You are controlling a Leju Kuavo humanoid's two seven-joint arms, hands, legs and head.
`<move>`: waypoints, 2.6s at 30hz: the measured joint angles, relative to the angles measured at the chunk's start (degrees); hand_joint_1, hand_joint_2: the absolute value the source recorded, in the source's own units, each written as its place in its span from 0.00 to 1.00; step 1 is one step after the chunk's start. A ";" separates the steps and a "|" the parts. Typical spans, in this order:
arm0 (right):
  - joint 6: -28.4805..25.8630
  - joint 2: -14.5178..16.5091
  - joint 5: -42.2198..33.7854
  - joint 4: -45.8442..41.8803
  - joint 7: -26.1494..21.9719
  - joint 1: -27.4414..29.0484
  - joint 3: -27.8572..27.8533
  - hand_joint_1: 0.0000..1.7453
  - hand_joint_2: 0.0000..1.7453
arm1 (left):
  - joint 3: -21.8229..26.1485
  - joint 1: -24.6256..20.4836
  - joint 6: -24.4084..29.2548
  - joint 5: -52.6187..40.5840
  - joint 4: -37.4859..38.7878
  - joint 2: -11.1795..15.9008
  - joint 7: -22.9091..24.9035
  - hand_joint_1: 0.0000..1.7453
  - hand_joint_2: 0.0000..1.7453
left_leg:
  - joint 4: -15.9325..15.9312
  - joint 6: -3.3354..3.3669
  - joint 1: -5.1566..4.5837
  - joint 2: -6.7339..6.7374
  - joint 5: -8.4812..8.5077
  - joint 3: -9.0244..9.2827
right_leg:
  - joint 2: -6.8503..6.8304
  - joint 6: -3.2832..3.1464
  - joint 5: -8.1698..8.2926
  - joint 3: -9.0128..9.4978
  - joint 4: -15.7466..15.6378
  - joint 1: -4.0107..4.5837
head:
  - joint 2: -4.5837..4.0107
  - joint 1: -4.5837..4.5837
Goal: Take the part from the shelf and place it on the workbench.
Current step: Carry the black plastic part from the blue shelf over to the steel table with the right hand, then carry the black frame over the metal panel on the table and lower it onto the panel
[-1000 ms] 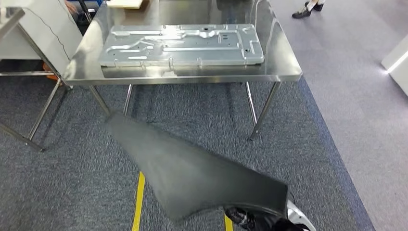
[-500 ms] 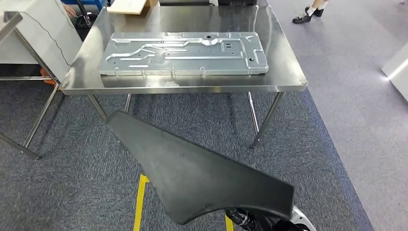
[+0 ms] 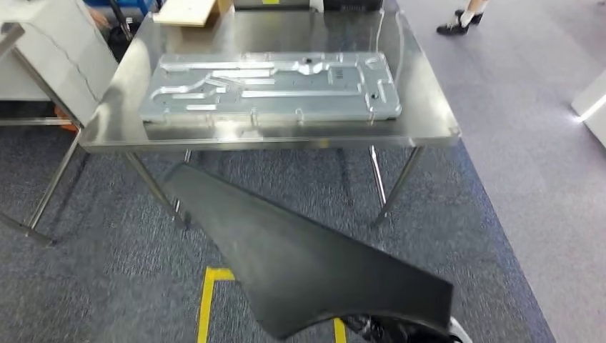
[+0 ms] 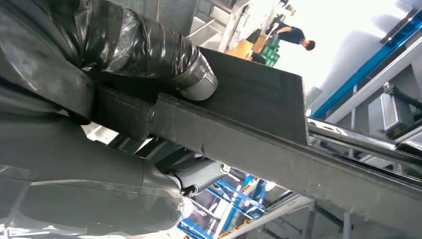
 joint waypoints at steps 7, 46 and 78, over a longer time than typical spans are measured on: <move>-0.14 -0.01 0.27 -0.20 -0.03 0.12 -0.02 1.00 1.00 | 0.38 -0.08 -0.10 -0.16 0.00 0.14 -0.09 0.00 1.00 | 13.71 -1.45 0.65 0.06 -4.38 -9.71 | -0.04 -0.19 -1.97 2.87 -0.34 -0.40 | 0.00 -0.02; -0.97 0.08 0.70 -0.82 -0.55 0.70 -0.17 1.00 1.00 | 0.53 0.14 -0.13 -1.04 0.00 0.96 -0.47 0.00 1.00 | -0.70 1.21 0.29 0.12 3.14 -4.63 | 0.10 1.78 -4.43 4.19 2.23 0.02 | 0.00 0.08; -2.10 -0.54 1.01 -1.91 0.72 -3.17 -4.10 1.00 1.00 | 0.71 -0.41 -0.54 -2.21 0.00 0.97 -0.93 0.00 1.00 | -0.57 0.92 0.44 0.17 4.24 -5.94 | 0.10 2.24 -6.17 2.46 3.93 -0.60 | 0.00 0.06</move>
